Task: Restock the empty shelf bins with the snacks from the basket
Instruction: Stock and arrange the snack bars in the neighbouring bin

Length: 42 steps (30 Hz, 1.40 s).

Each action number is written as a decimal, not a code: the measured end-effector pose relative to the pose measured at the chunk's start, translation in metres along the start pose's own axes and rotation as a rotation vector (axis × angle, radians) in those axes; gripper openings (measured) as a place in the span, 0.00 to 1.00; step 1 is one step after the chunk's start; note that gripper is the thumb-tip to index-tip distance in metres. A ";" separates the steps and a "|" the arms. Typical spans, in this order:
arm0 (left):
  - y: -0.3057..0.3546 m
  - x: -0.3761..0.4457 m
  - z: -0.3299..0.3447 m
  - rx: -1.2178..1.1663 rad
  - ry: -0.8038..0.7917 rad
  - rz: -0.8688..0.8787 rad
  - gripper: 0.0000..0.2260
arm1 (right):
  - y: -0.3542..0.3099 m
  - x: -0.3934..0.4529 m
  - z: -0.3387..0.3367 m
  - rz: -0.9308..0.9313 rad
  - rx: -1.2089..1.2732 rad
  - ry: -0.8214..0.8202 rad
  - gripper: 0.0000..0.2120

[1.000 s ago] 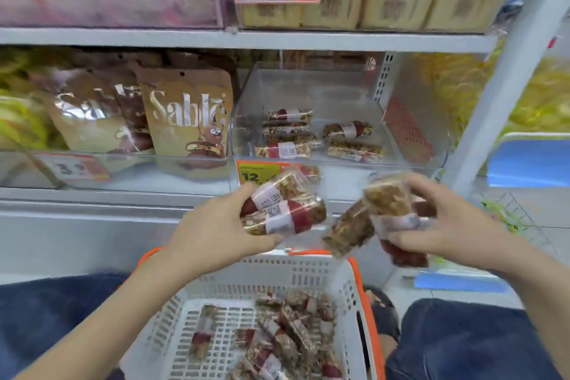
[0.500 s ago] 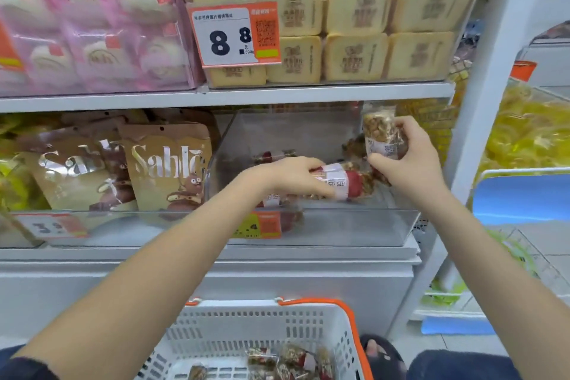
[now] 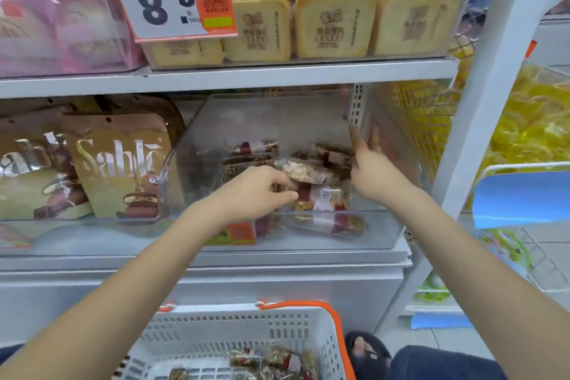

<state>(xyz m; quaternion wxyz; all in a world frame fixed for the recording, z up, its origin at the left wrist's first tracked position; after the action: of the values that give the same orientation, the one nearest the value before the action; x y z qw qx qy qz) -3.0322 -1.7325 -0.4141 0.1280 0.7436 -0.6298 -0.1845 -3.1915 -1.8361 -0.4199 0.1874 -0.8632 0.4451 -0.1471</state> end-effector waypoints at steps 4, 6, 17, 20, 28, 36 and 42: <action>-0.007 -0.056 -0.015 0.074 0.329 0.076 0.09 | -0.034 -0.044 -0.025 -0.190 0.019 0.316 0.26; -0.008 -0.093 -0.019 -0.004 0.583 0.191 0.10 | -0.053 -0.084 -0.031 -0.351 0.004 0.494 0.20; -0.193 -0.172 0.236 0.255 -0.161 -0.297 0.24 | -0.014 -0.222 0.270 -0.233 -0.218 -0.780 0.35; -0.246 -0.202 0.285 0.304 -0.418 -0.499 0.39 | 0.007 -0.244 0.325 -0.121 -0.278 -0.910 0.44; -0.270 -0.198 0.327 0.244 -0.533 -0.459 0.42 | -0.002 -0.220 0.391 0.126 -0.139 -0.767 0.47; -0.249 -0.182 0.386 0.154 -0.660 -0.500 0.53 | -0.011 -0.224 0.428 0.082 0.026 -0.846 0.36; -0.251 -0.168 0.382 0.188 -0.621 -0.399 0.49 | -0.004 -0.220 0.425 0.153 0.109 -0.751 0.30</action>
<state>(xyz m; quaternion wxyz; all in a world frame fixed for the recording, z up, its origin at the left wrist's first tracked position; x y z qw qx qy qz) -2.9987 -1.5079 -0.8444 -0.1762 0.7689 -0.4956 -0.3634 -3.1327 -1.5712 -0.8142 0.3934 -0.8100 0.4000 0.1704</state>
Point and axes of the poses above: each hand's wrist, its own x-axis towards the middle knuckle, its own z-axis out of the palm, y = z × x, the point moved 6 cm from there along x, towards the middle knuckle, and after that the axes turned 9 degrees about -z, right-handed, at the moved point
